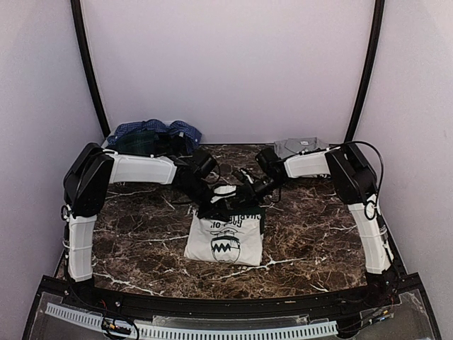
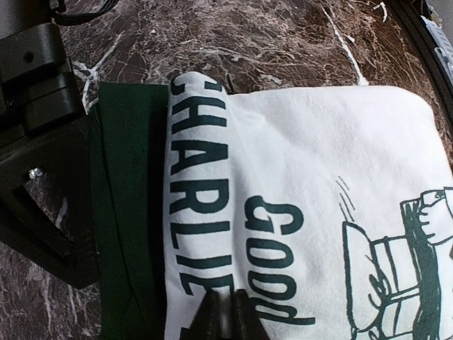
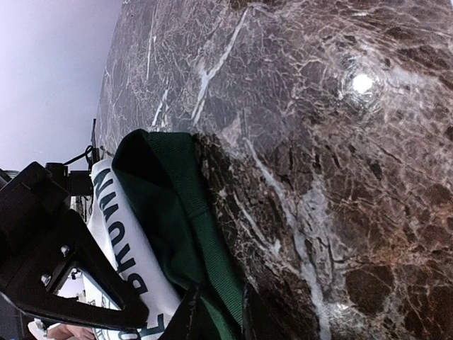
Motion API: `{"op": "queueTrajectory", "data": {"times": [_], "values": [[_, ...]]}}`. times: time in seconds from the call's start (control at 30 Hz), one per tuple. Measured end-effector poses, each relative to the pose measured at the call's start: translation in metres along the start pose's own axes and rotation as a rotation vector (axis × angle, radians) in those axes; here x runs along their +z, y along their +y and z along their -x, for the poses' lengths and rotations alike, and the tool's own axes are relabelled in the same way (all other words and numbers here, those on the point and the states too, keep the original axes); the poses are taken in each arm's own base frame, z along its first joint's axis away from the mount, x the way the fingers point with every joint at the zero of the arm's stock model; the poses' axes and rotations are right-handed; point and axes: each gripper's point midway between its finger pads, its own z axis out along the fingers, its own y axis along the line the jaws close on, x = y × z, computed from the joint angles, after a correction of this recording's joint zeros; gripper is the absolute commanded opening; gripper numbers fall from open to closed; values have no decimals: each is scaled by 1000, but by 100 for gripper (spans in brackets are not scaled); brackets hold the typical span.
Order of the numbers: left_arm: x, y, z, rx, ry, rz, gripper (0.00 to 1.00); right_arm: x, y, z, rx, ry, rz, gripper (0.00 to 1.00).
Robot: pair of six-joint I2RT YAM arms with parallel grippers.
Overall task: Fold and stack the mixed laundry pile
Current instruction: Adjust the square-folded T-shirt at the center of the board.
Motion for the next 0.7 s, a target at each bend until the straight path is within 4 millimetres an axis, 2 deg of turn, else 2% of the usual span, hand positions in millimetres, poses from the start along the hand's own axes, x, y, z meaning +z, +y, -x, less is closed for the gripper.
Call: {"op": "queueTrajectory", "data": {"times": [0.2, 0.7], "values": [[-5, 2, 10, 4, 0, 6, 0, 4, -4, -3, -3, 12, 2, 14], [-14, 27, 22, -4, 21, 140, 0, 9, -4, -6, -11, 21, 39, 11]]}}
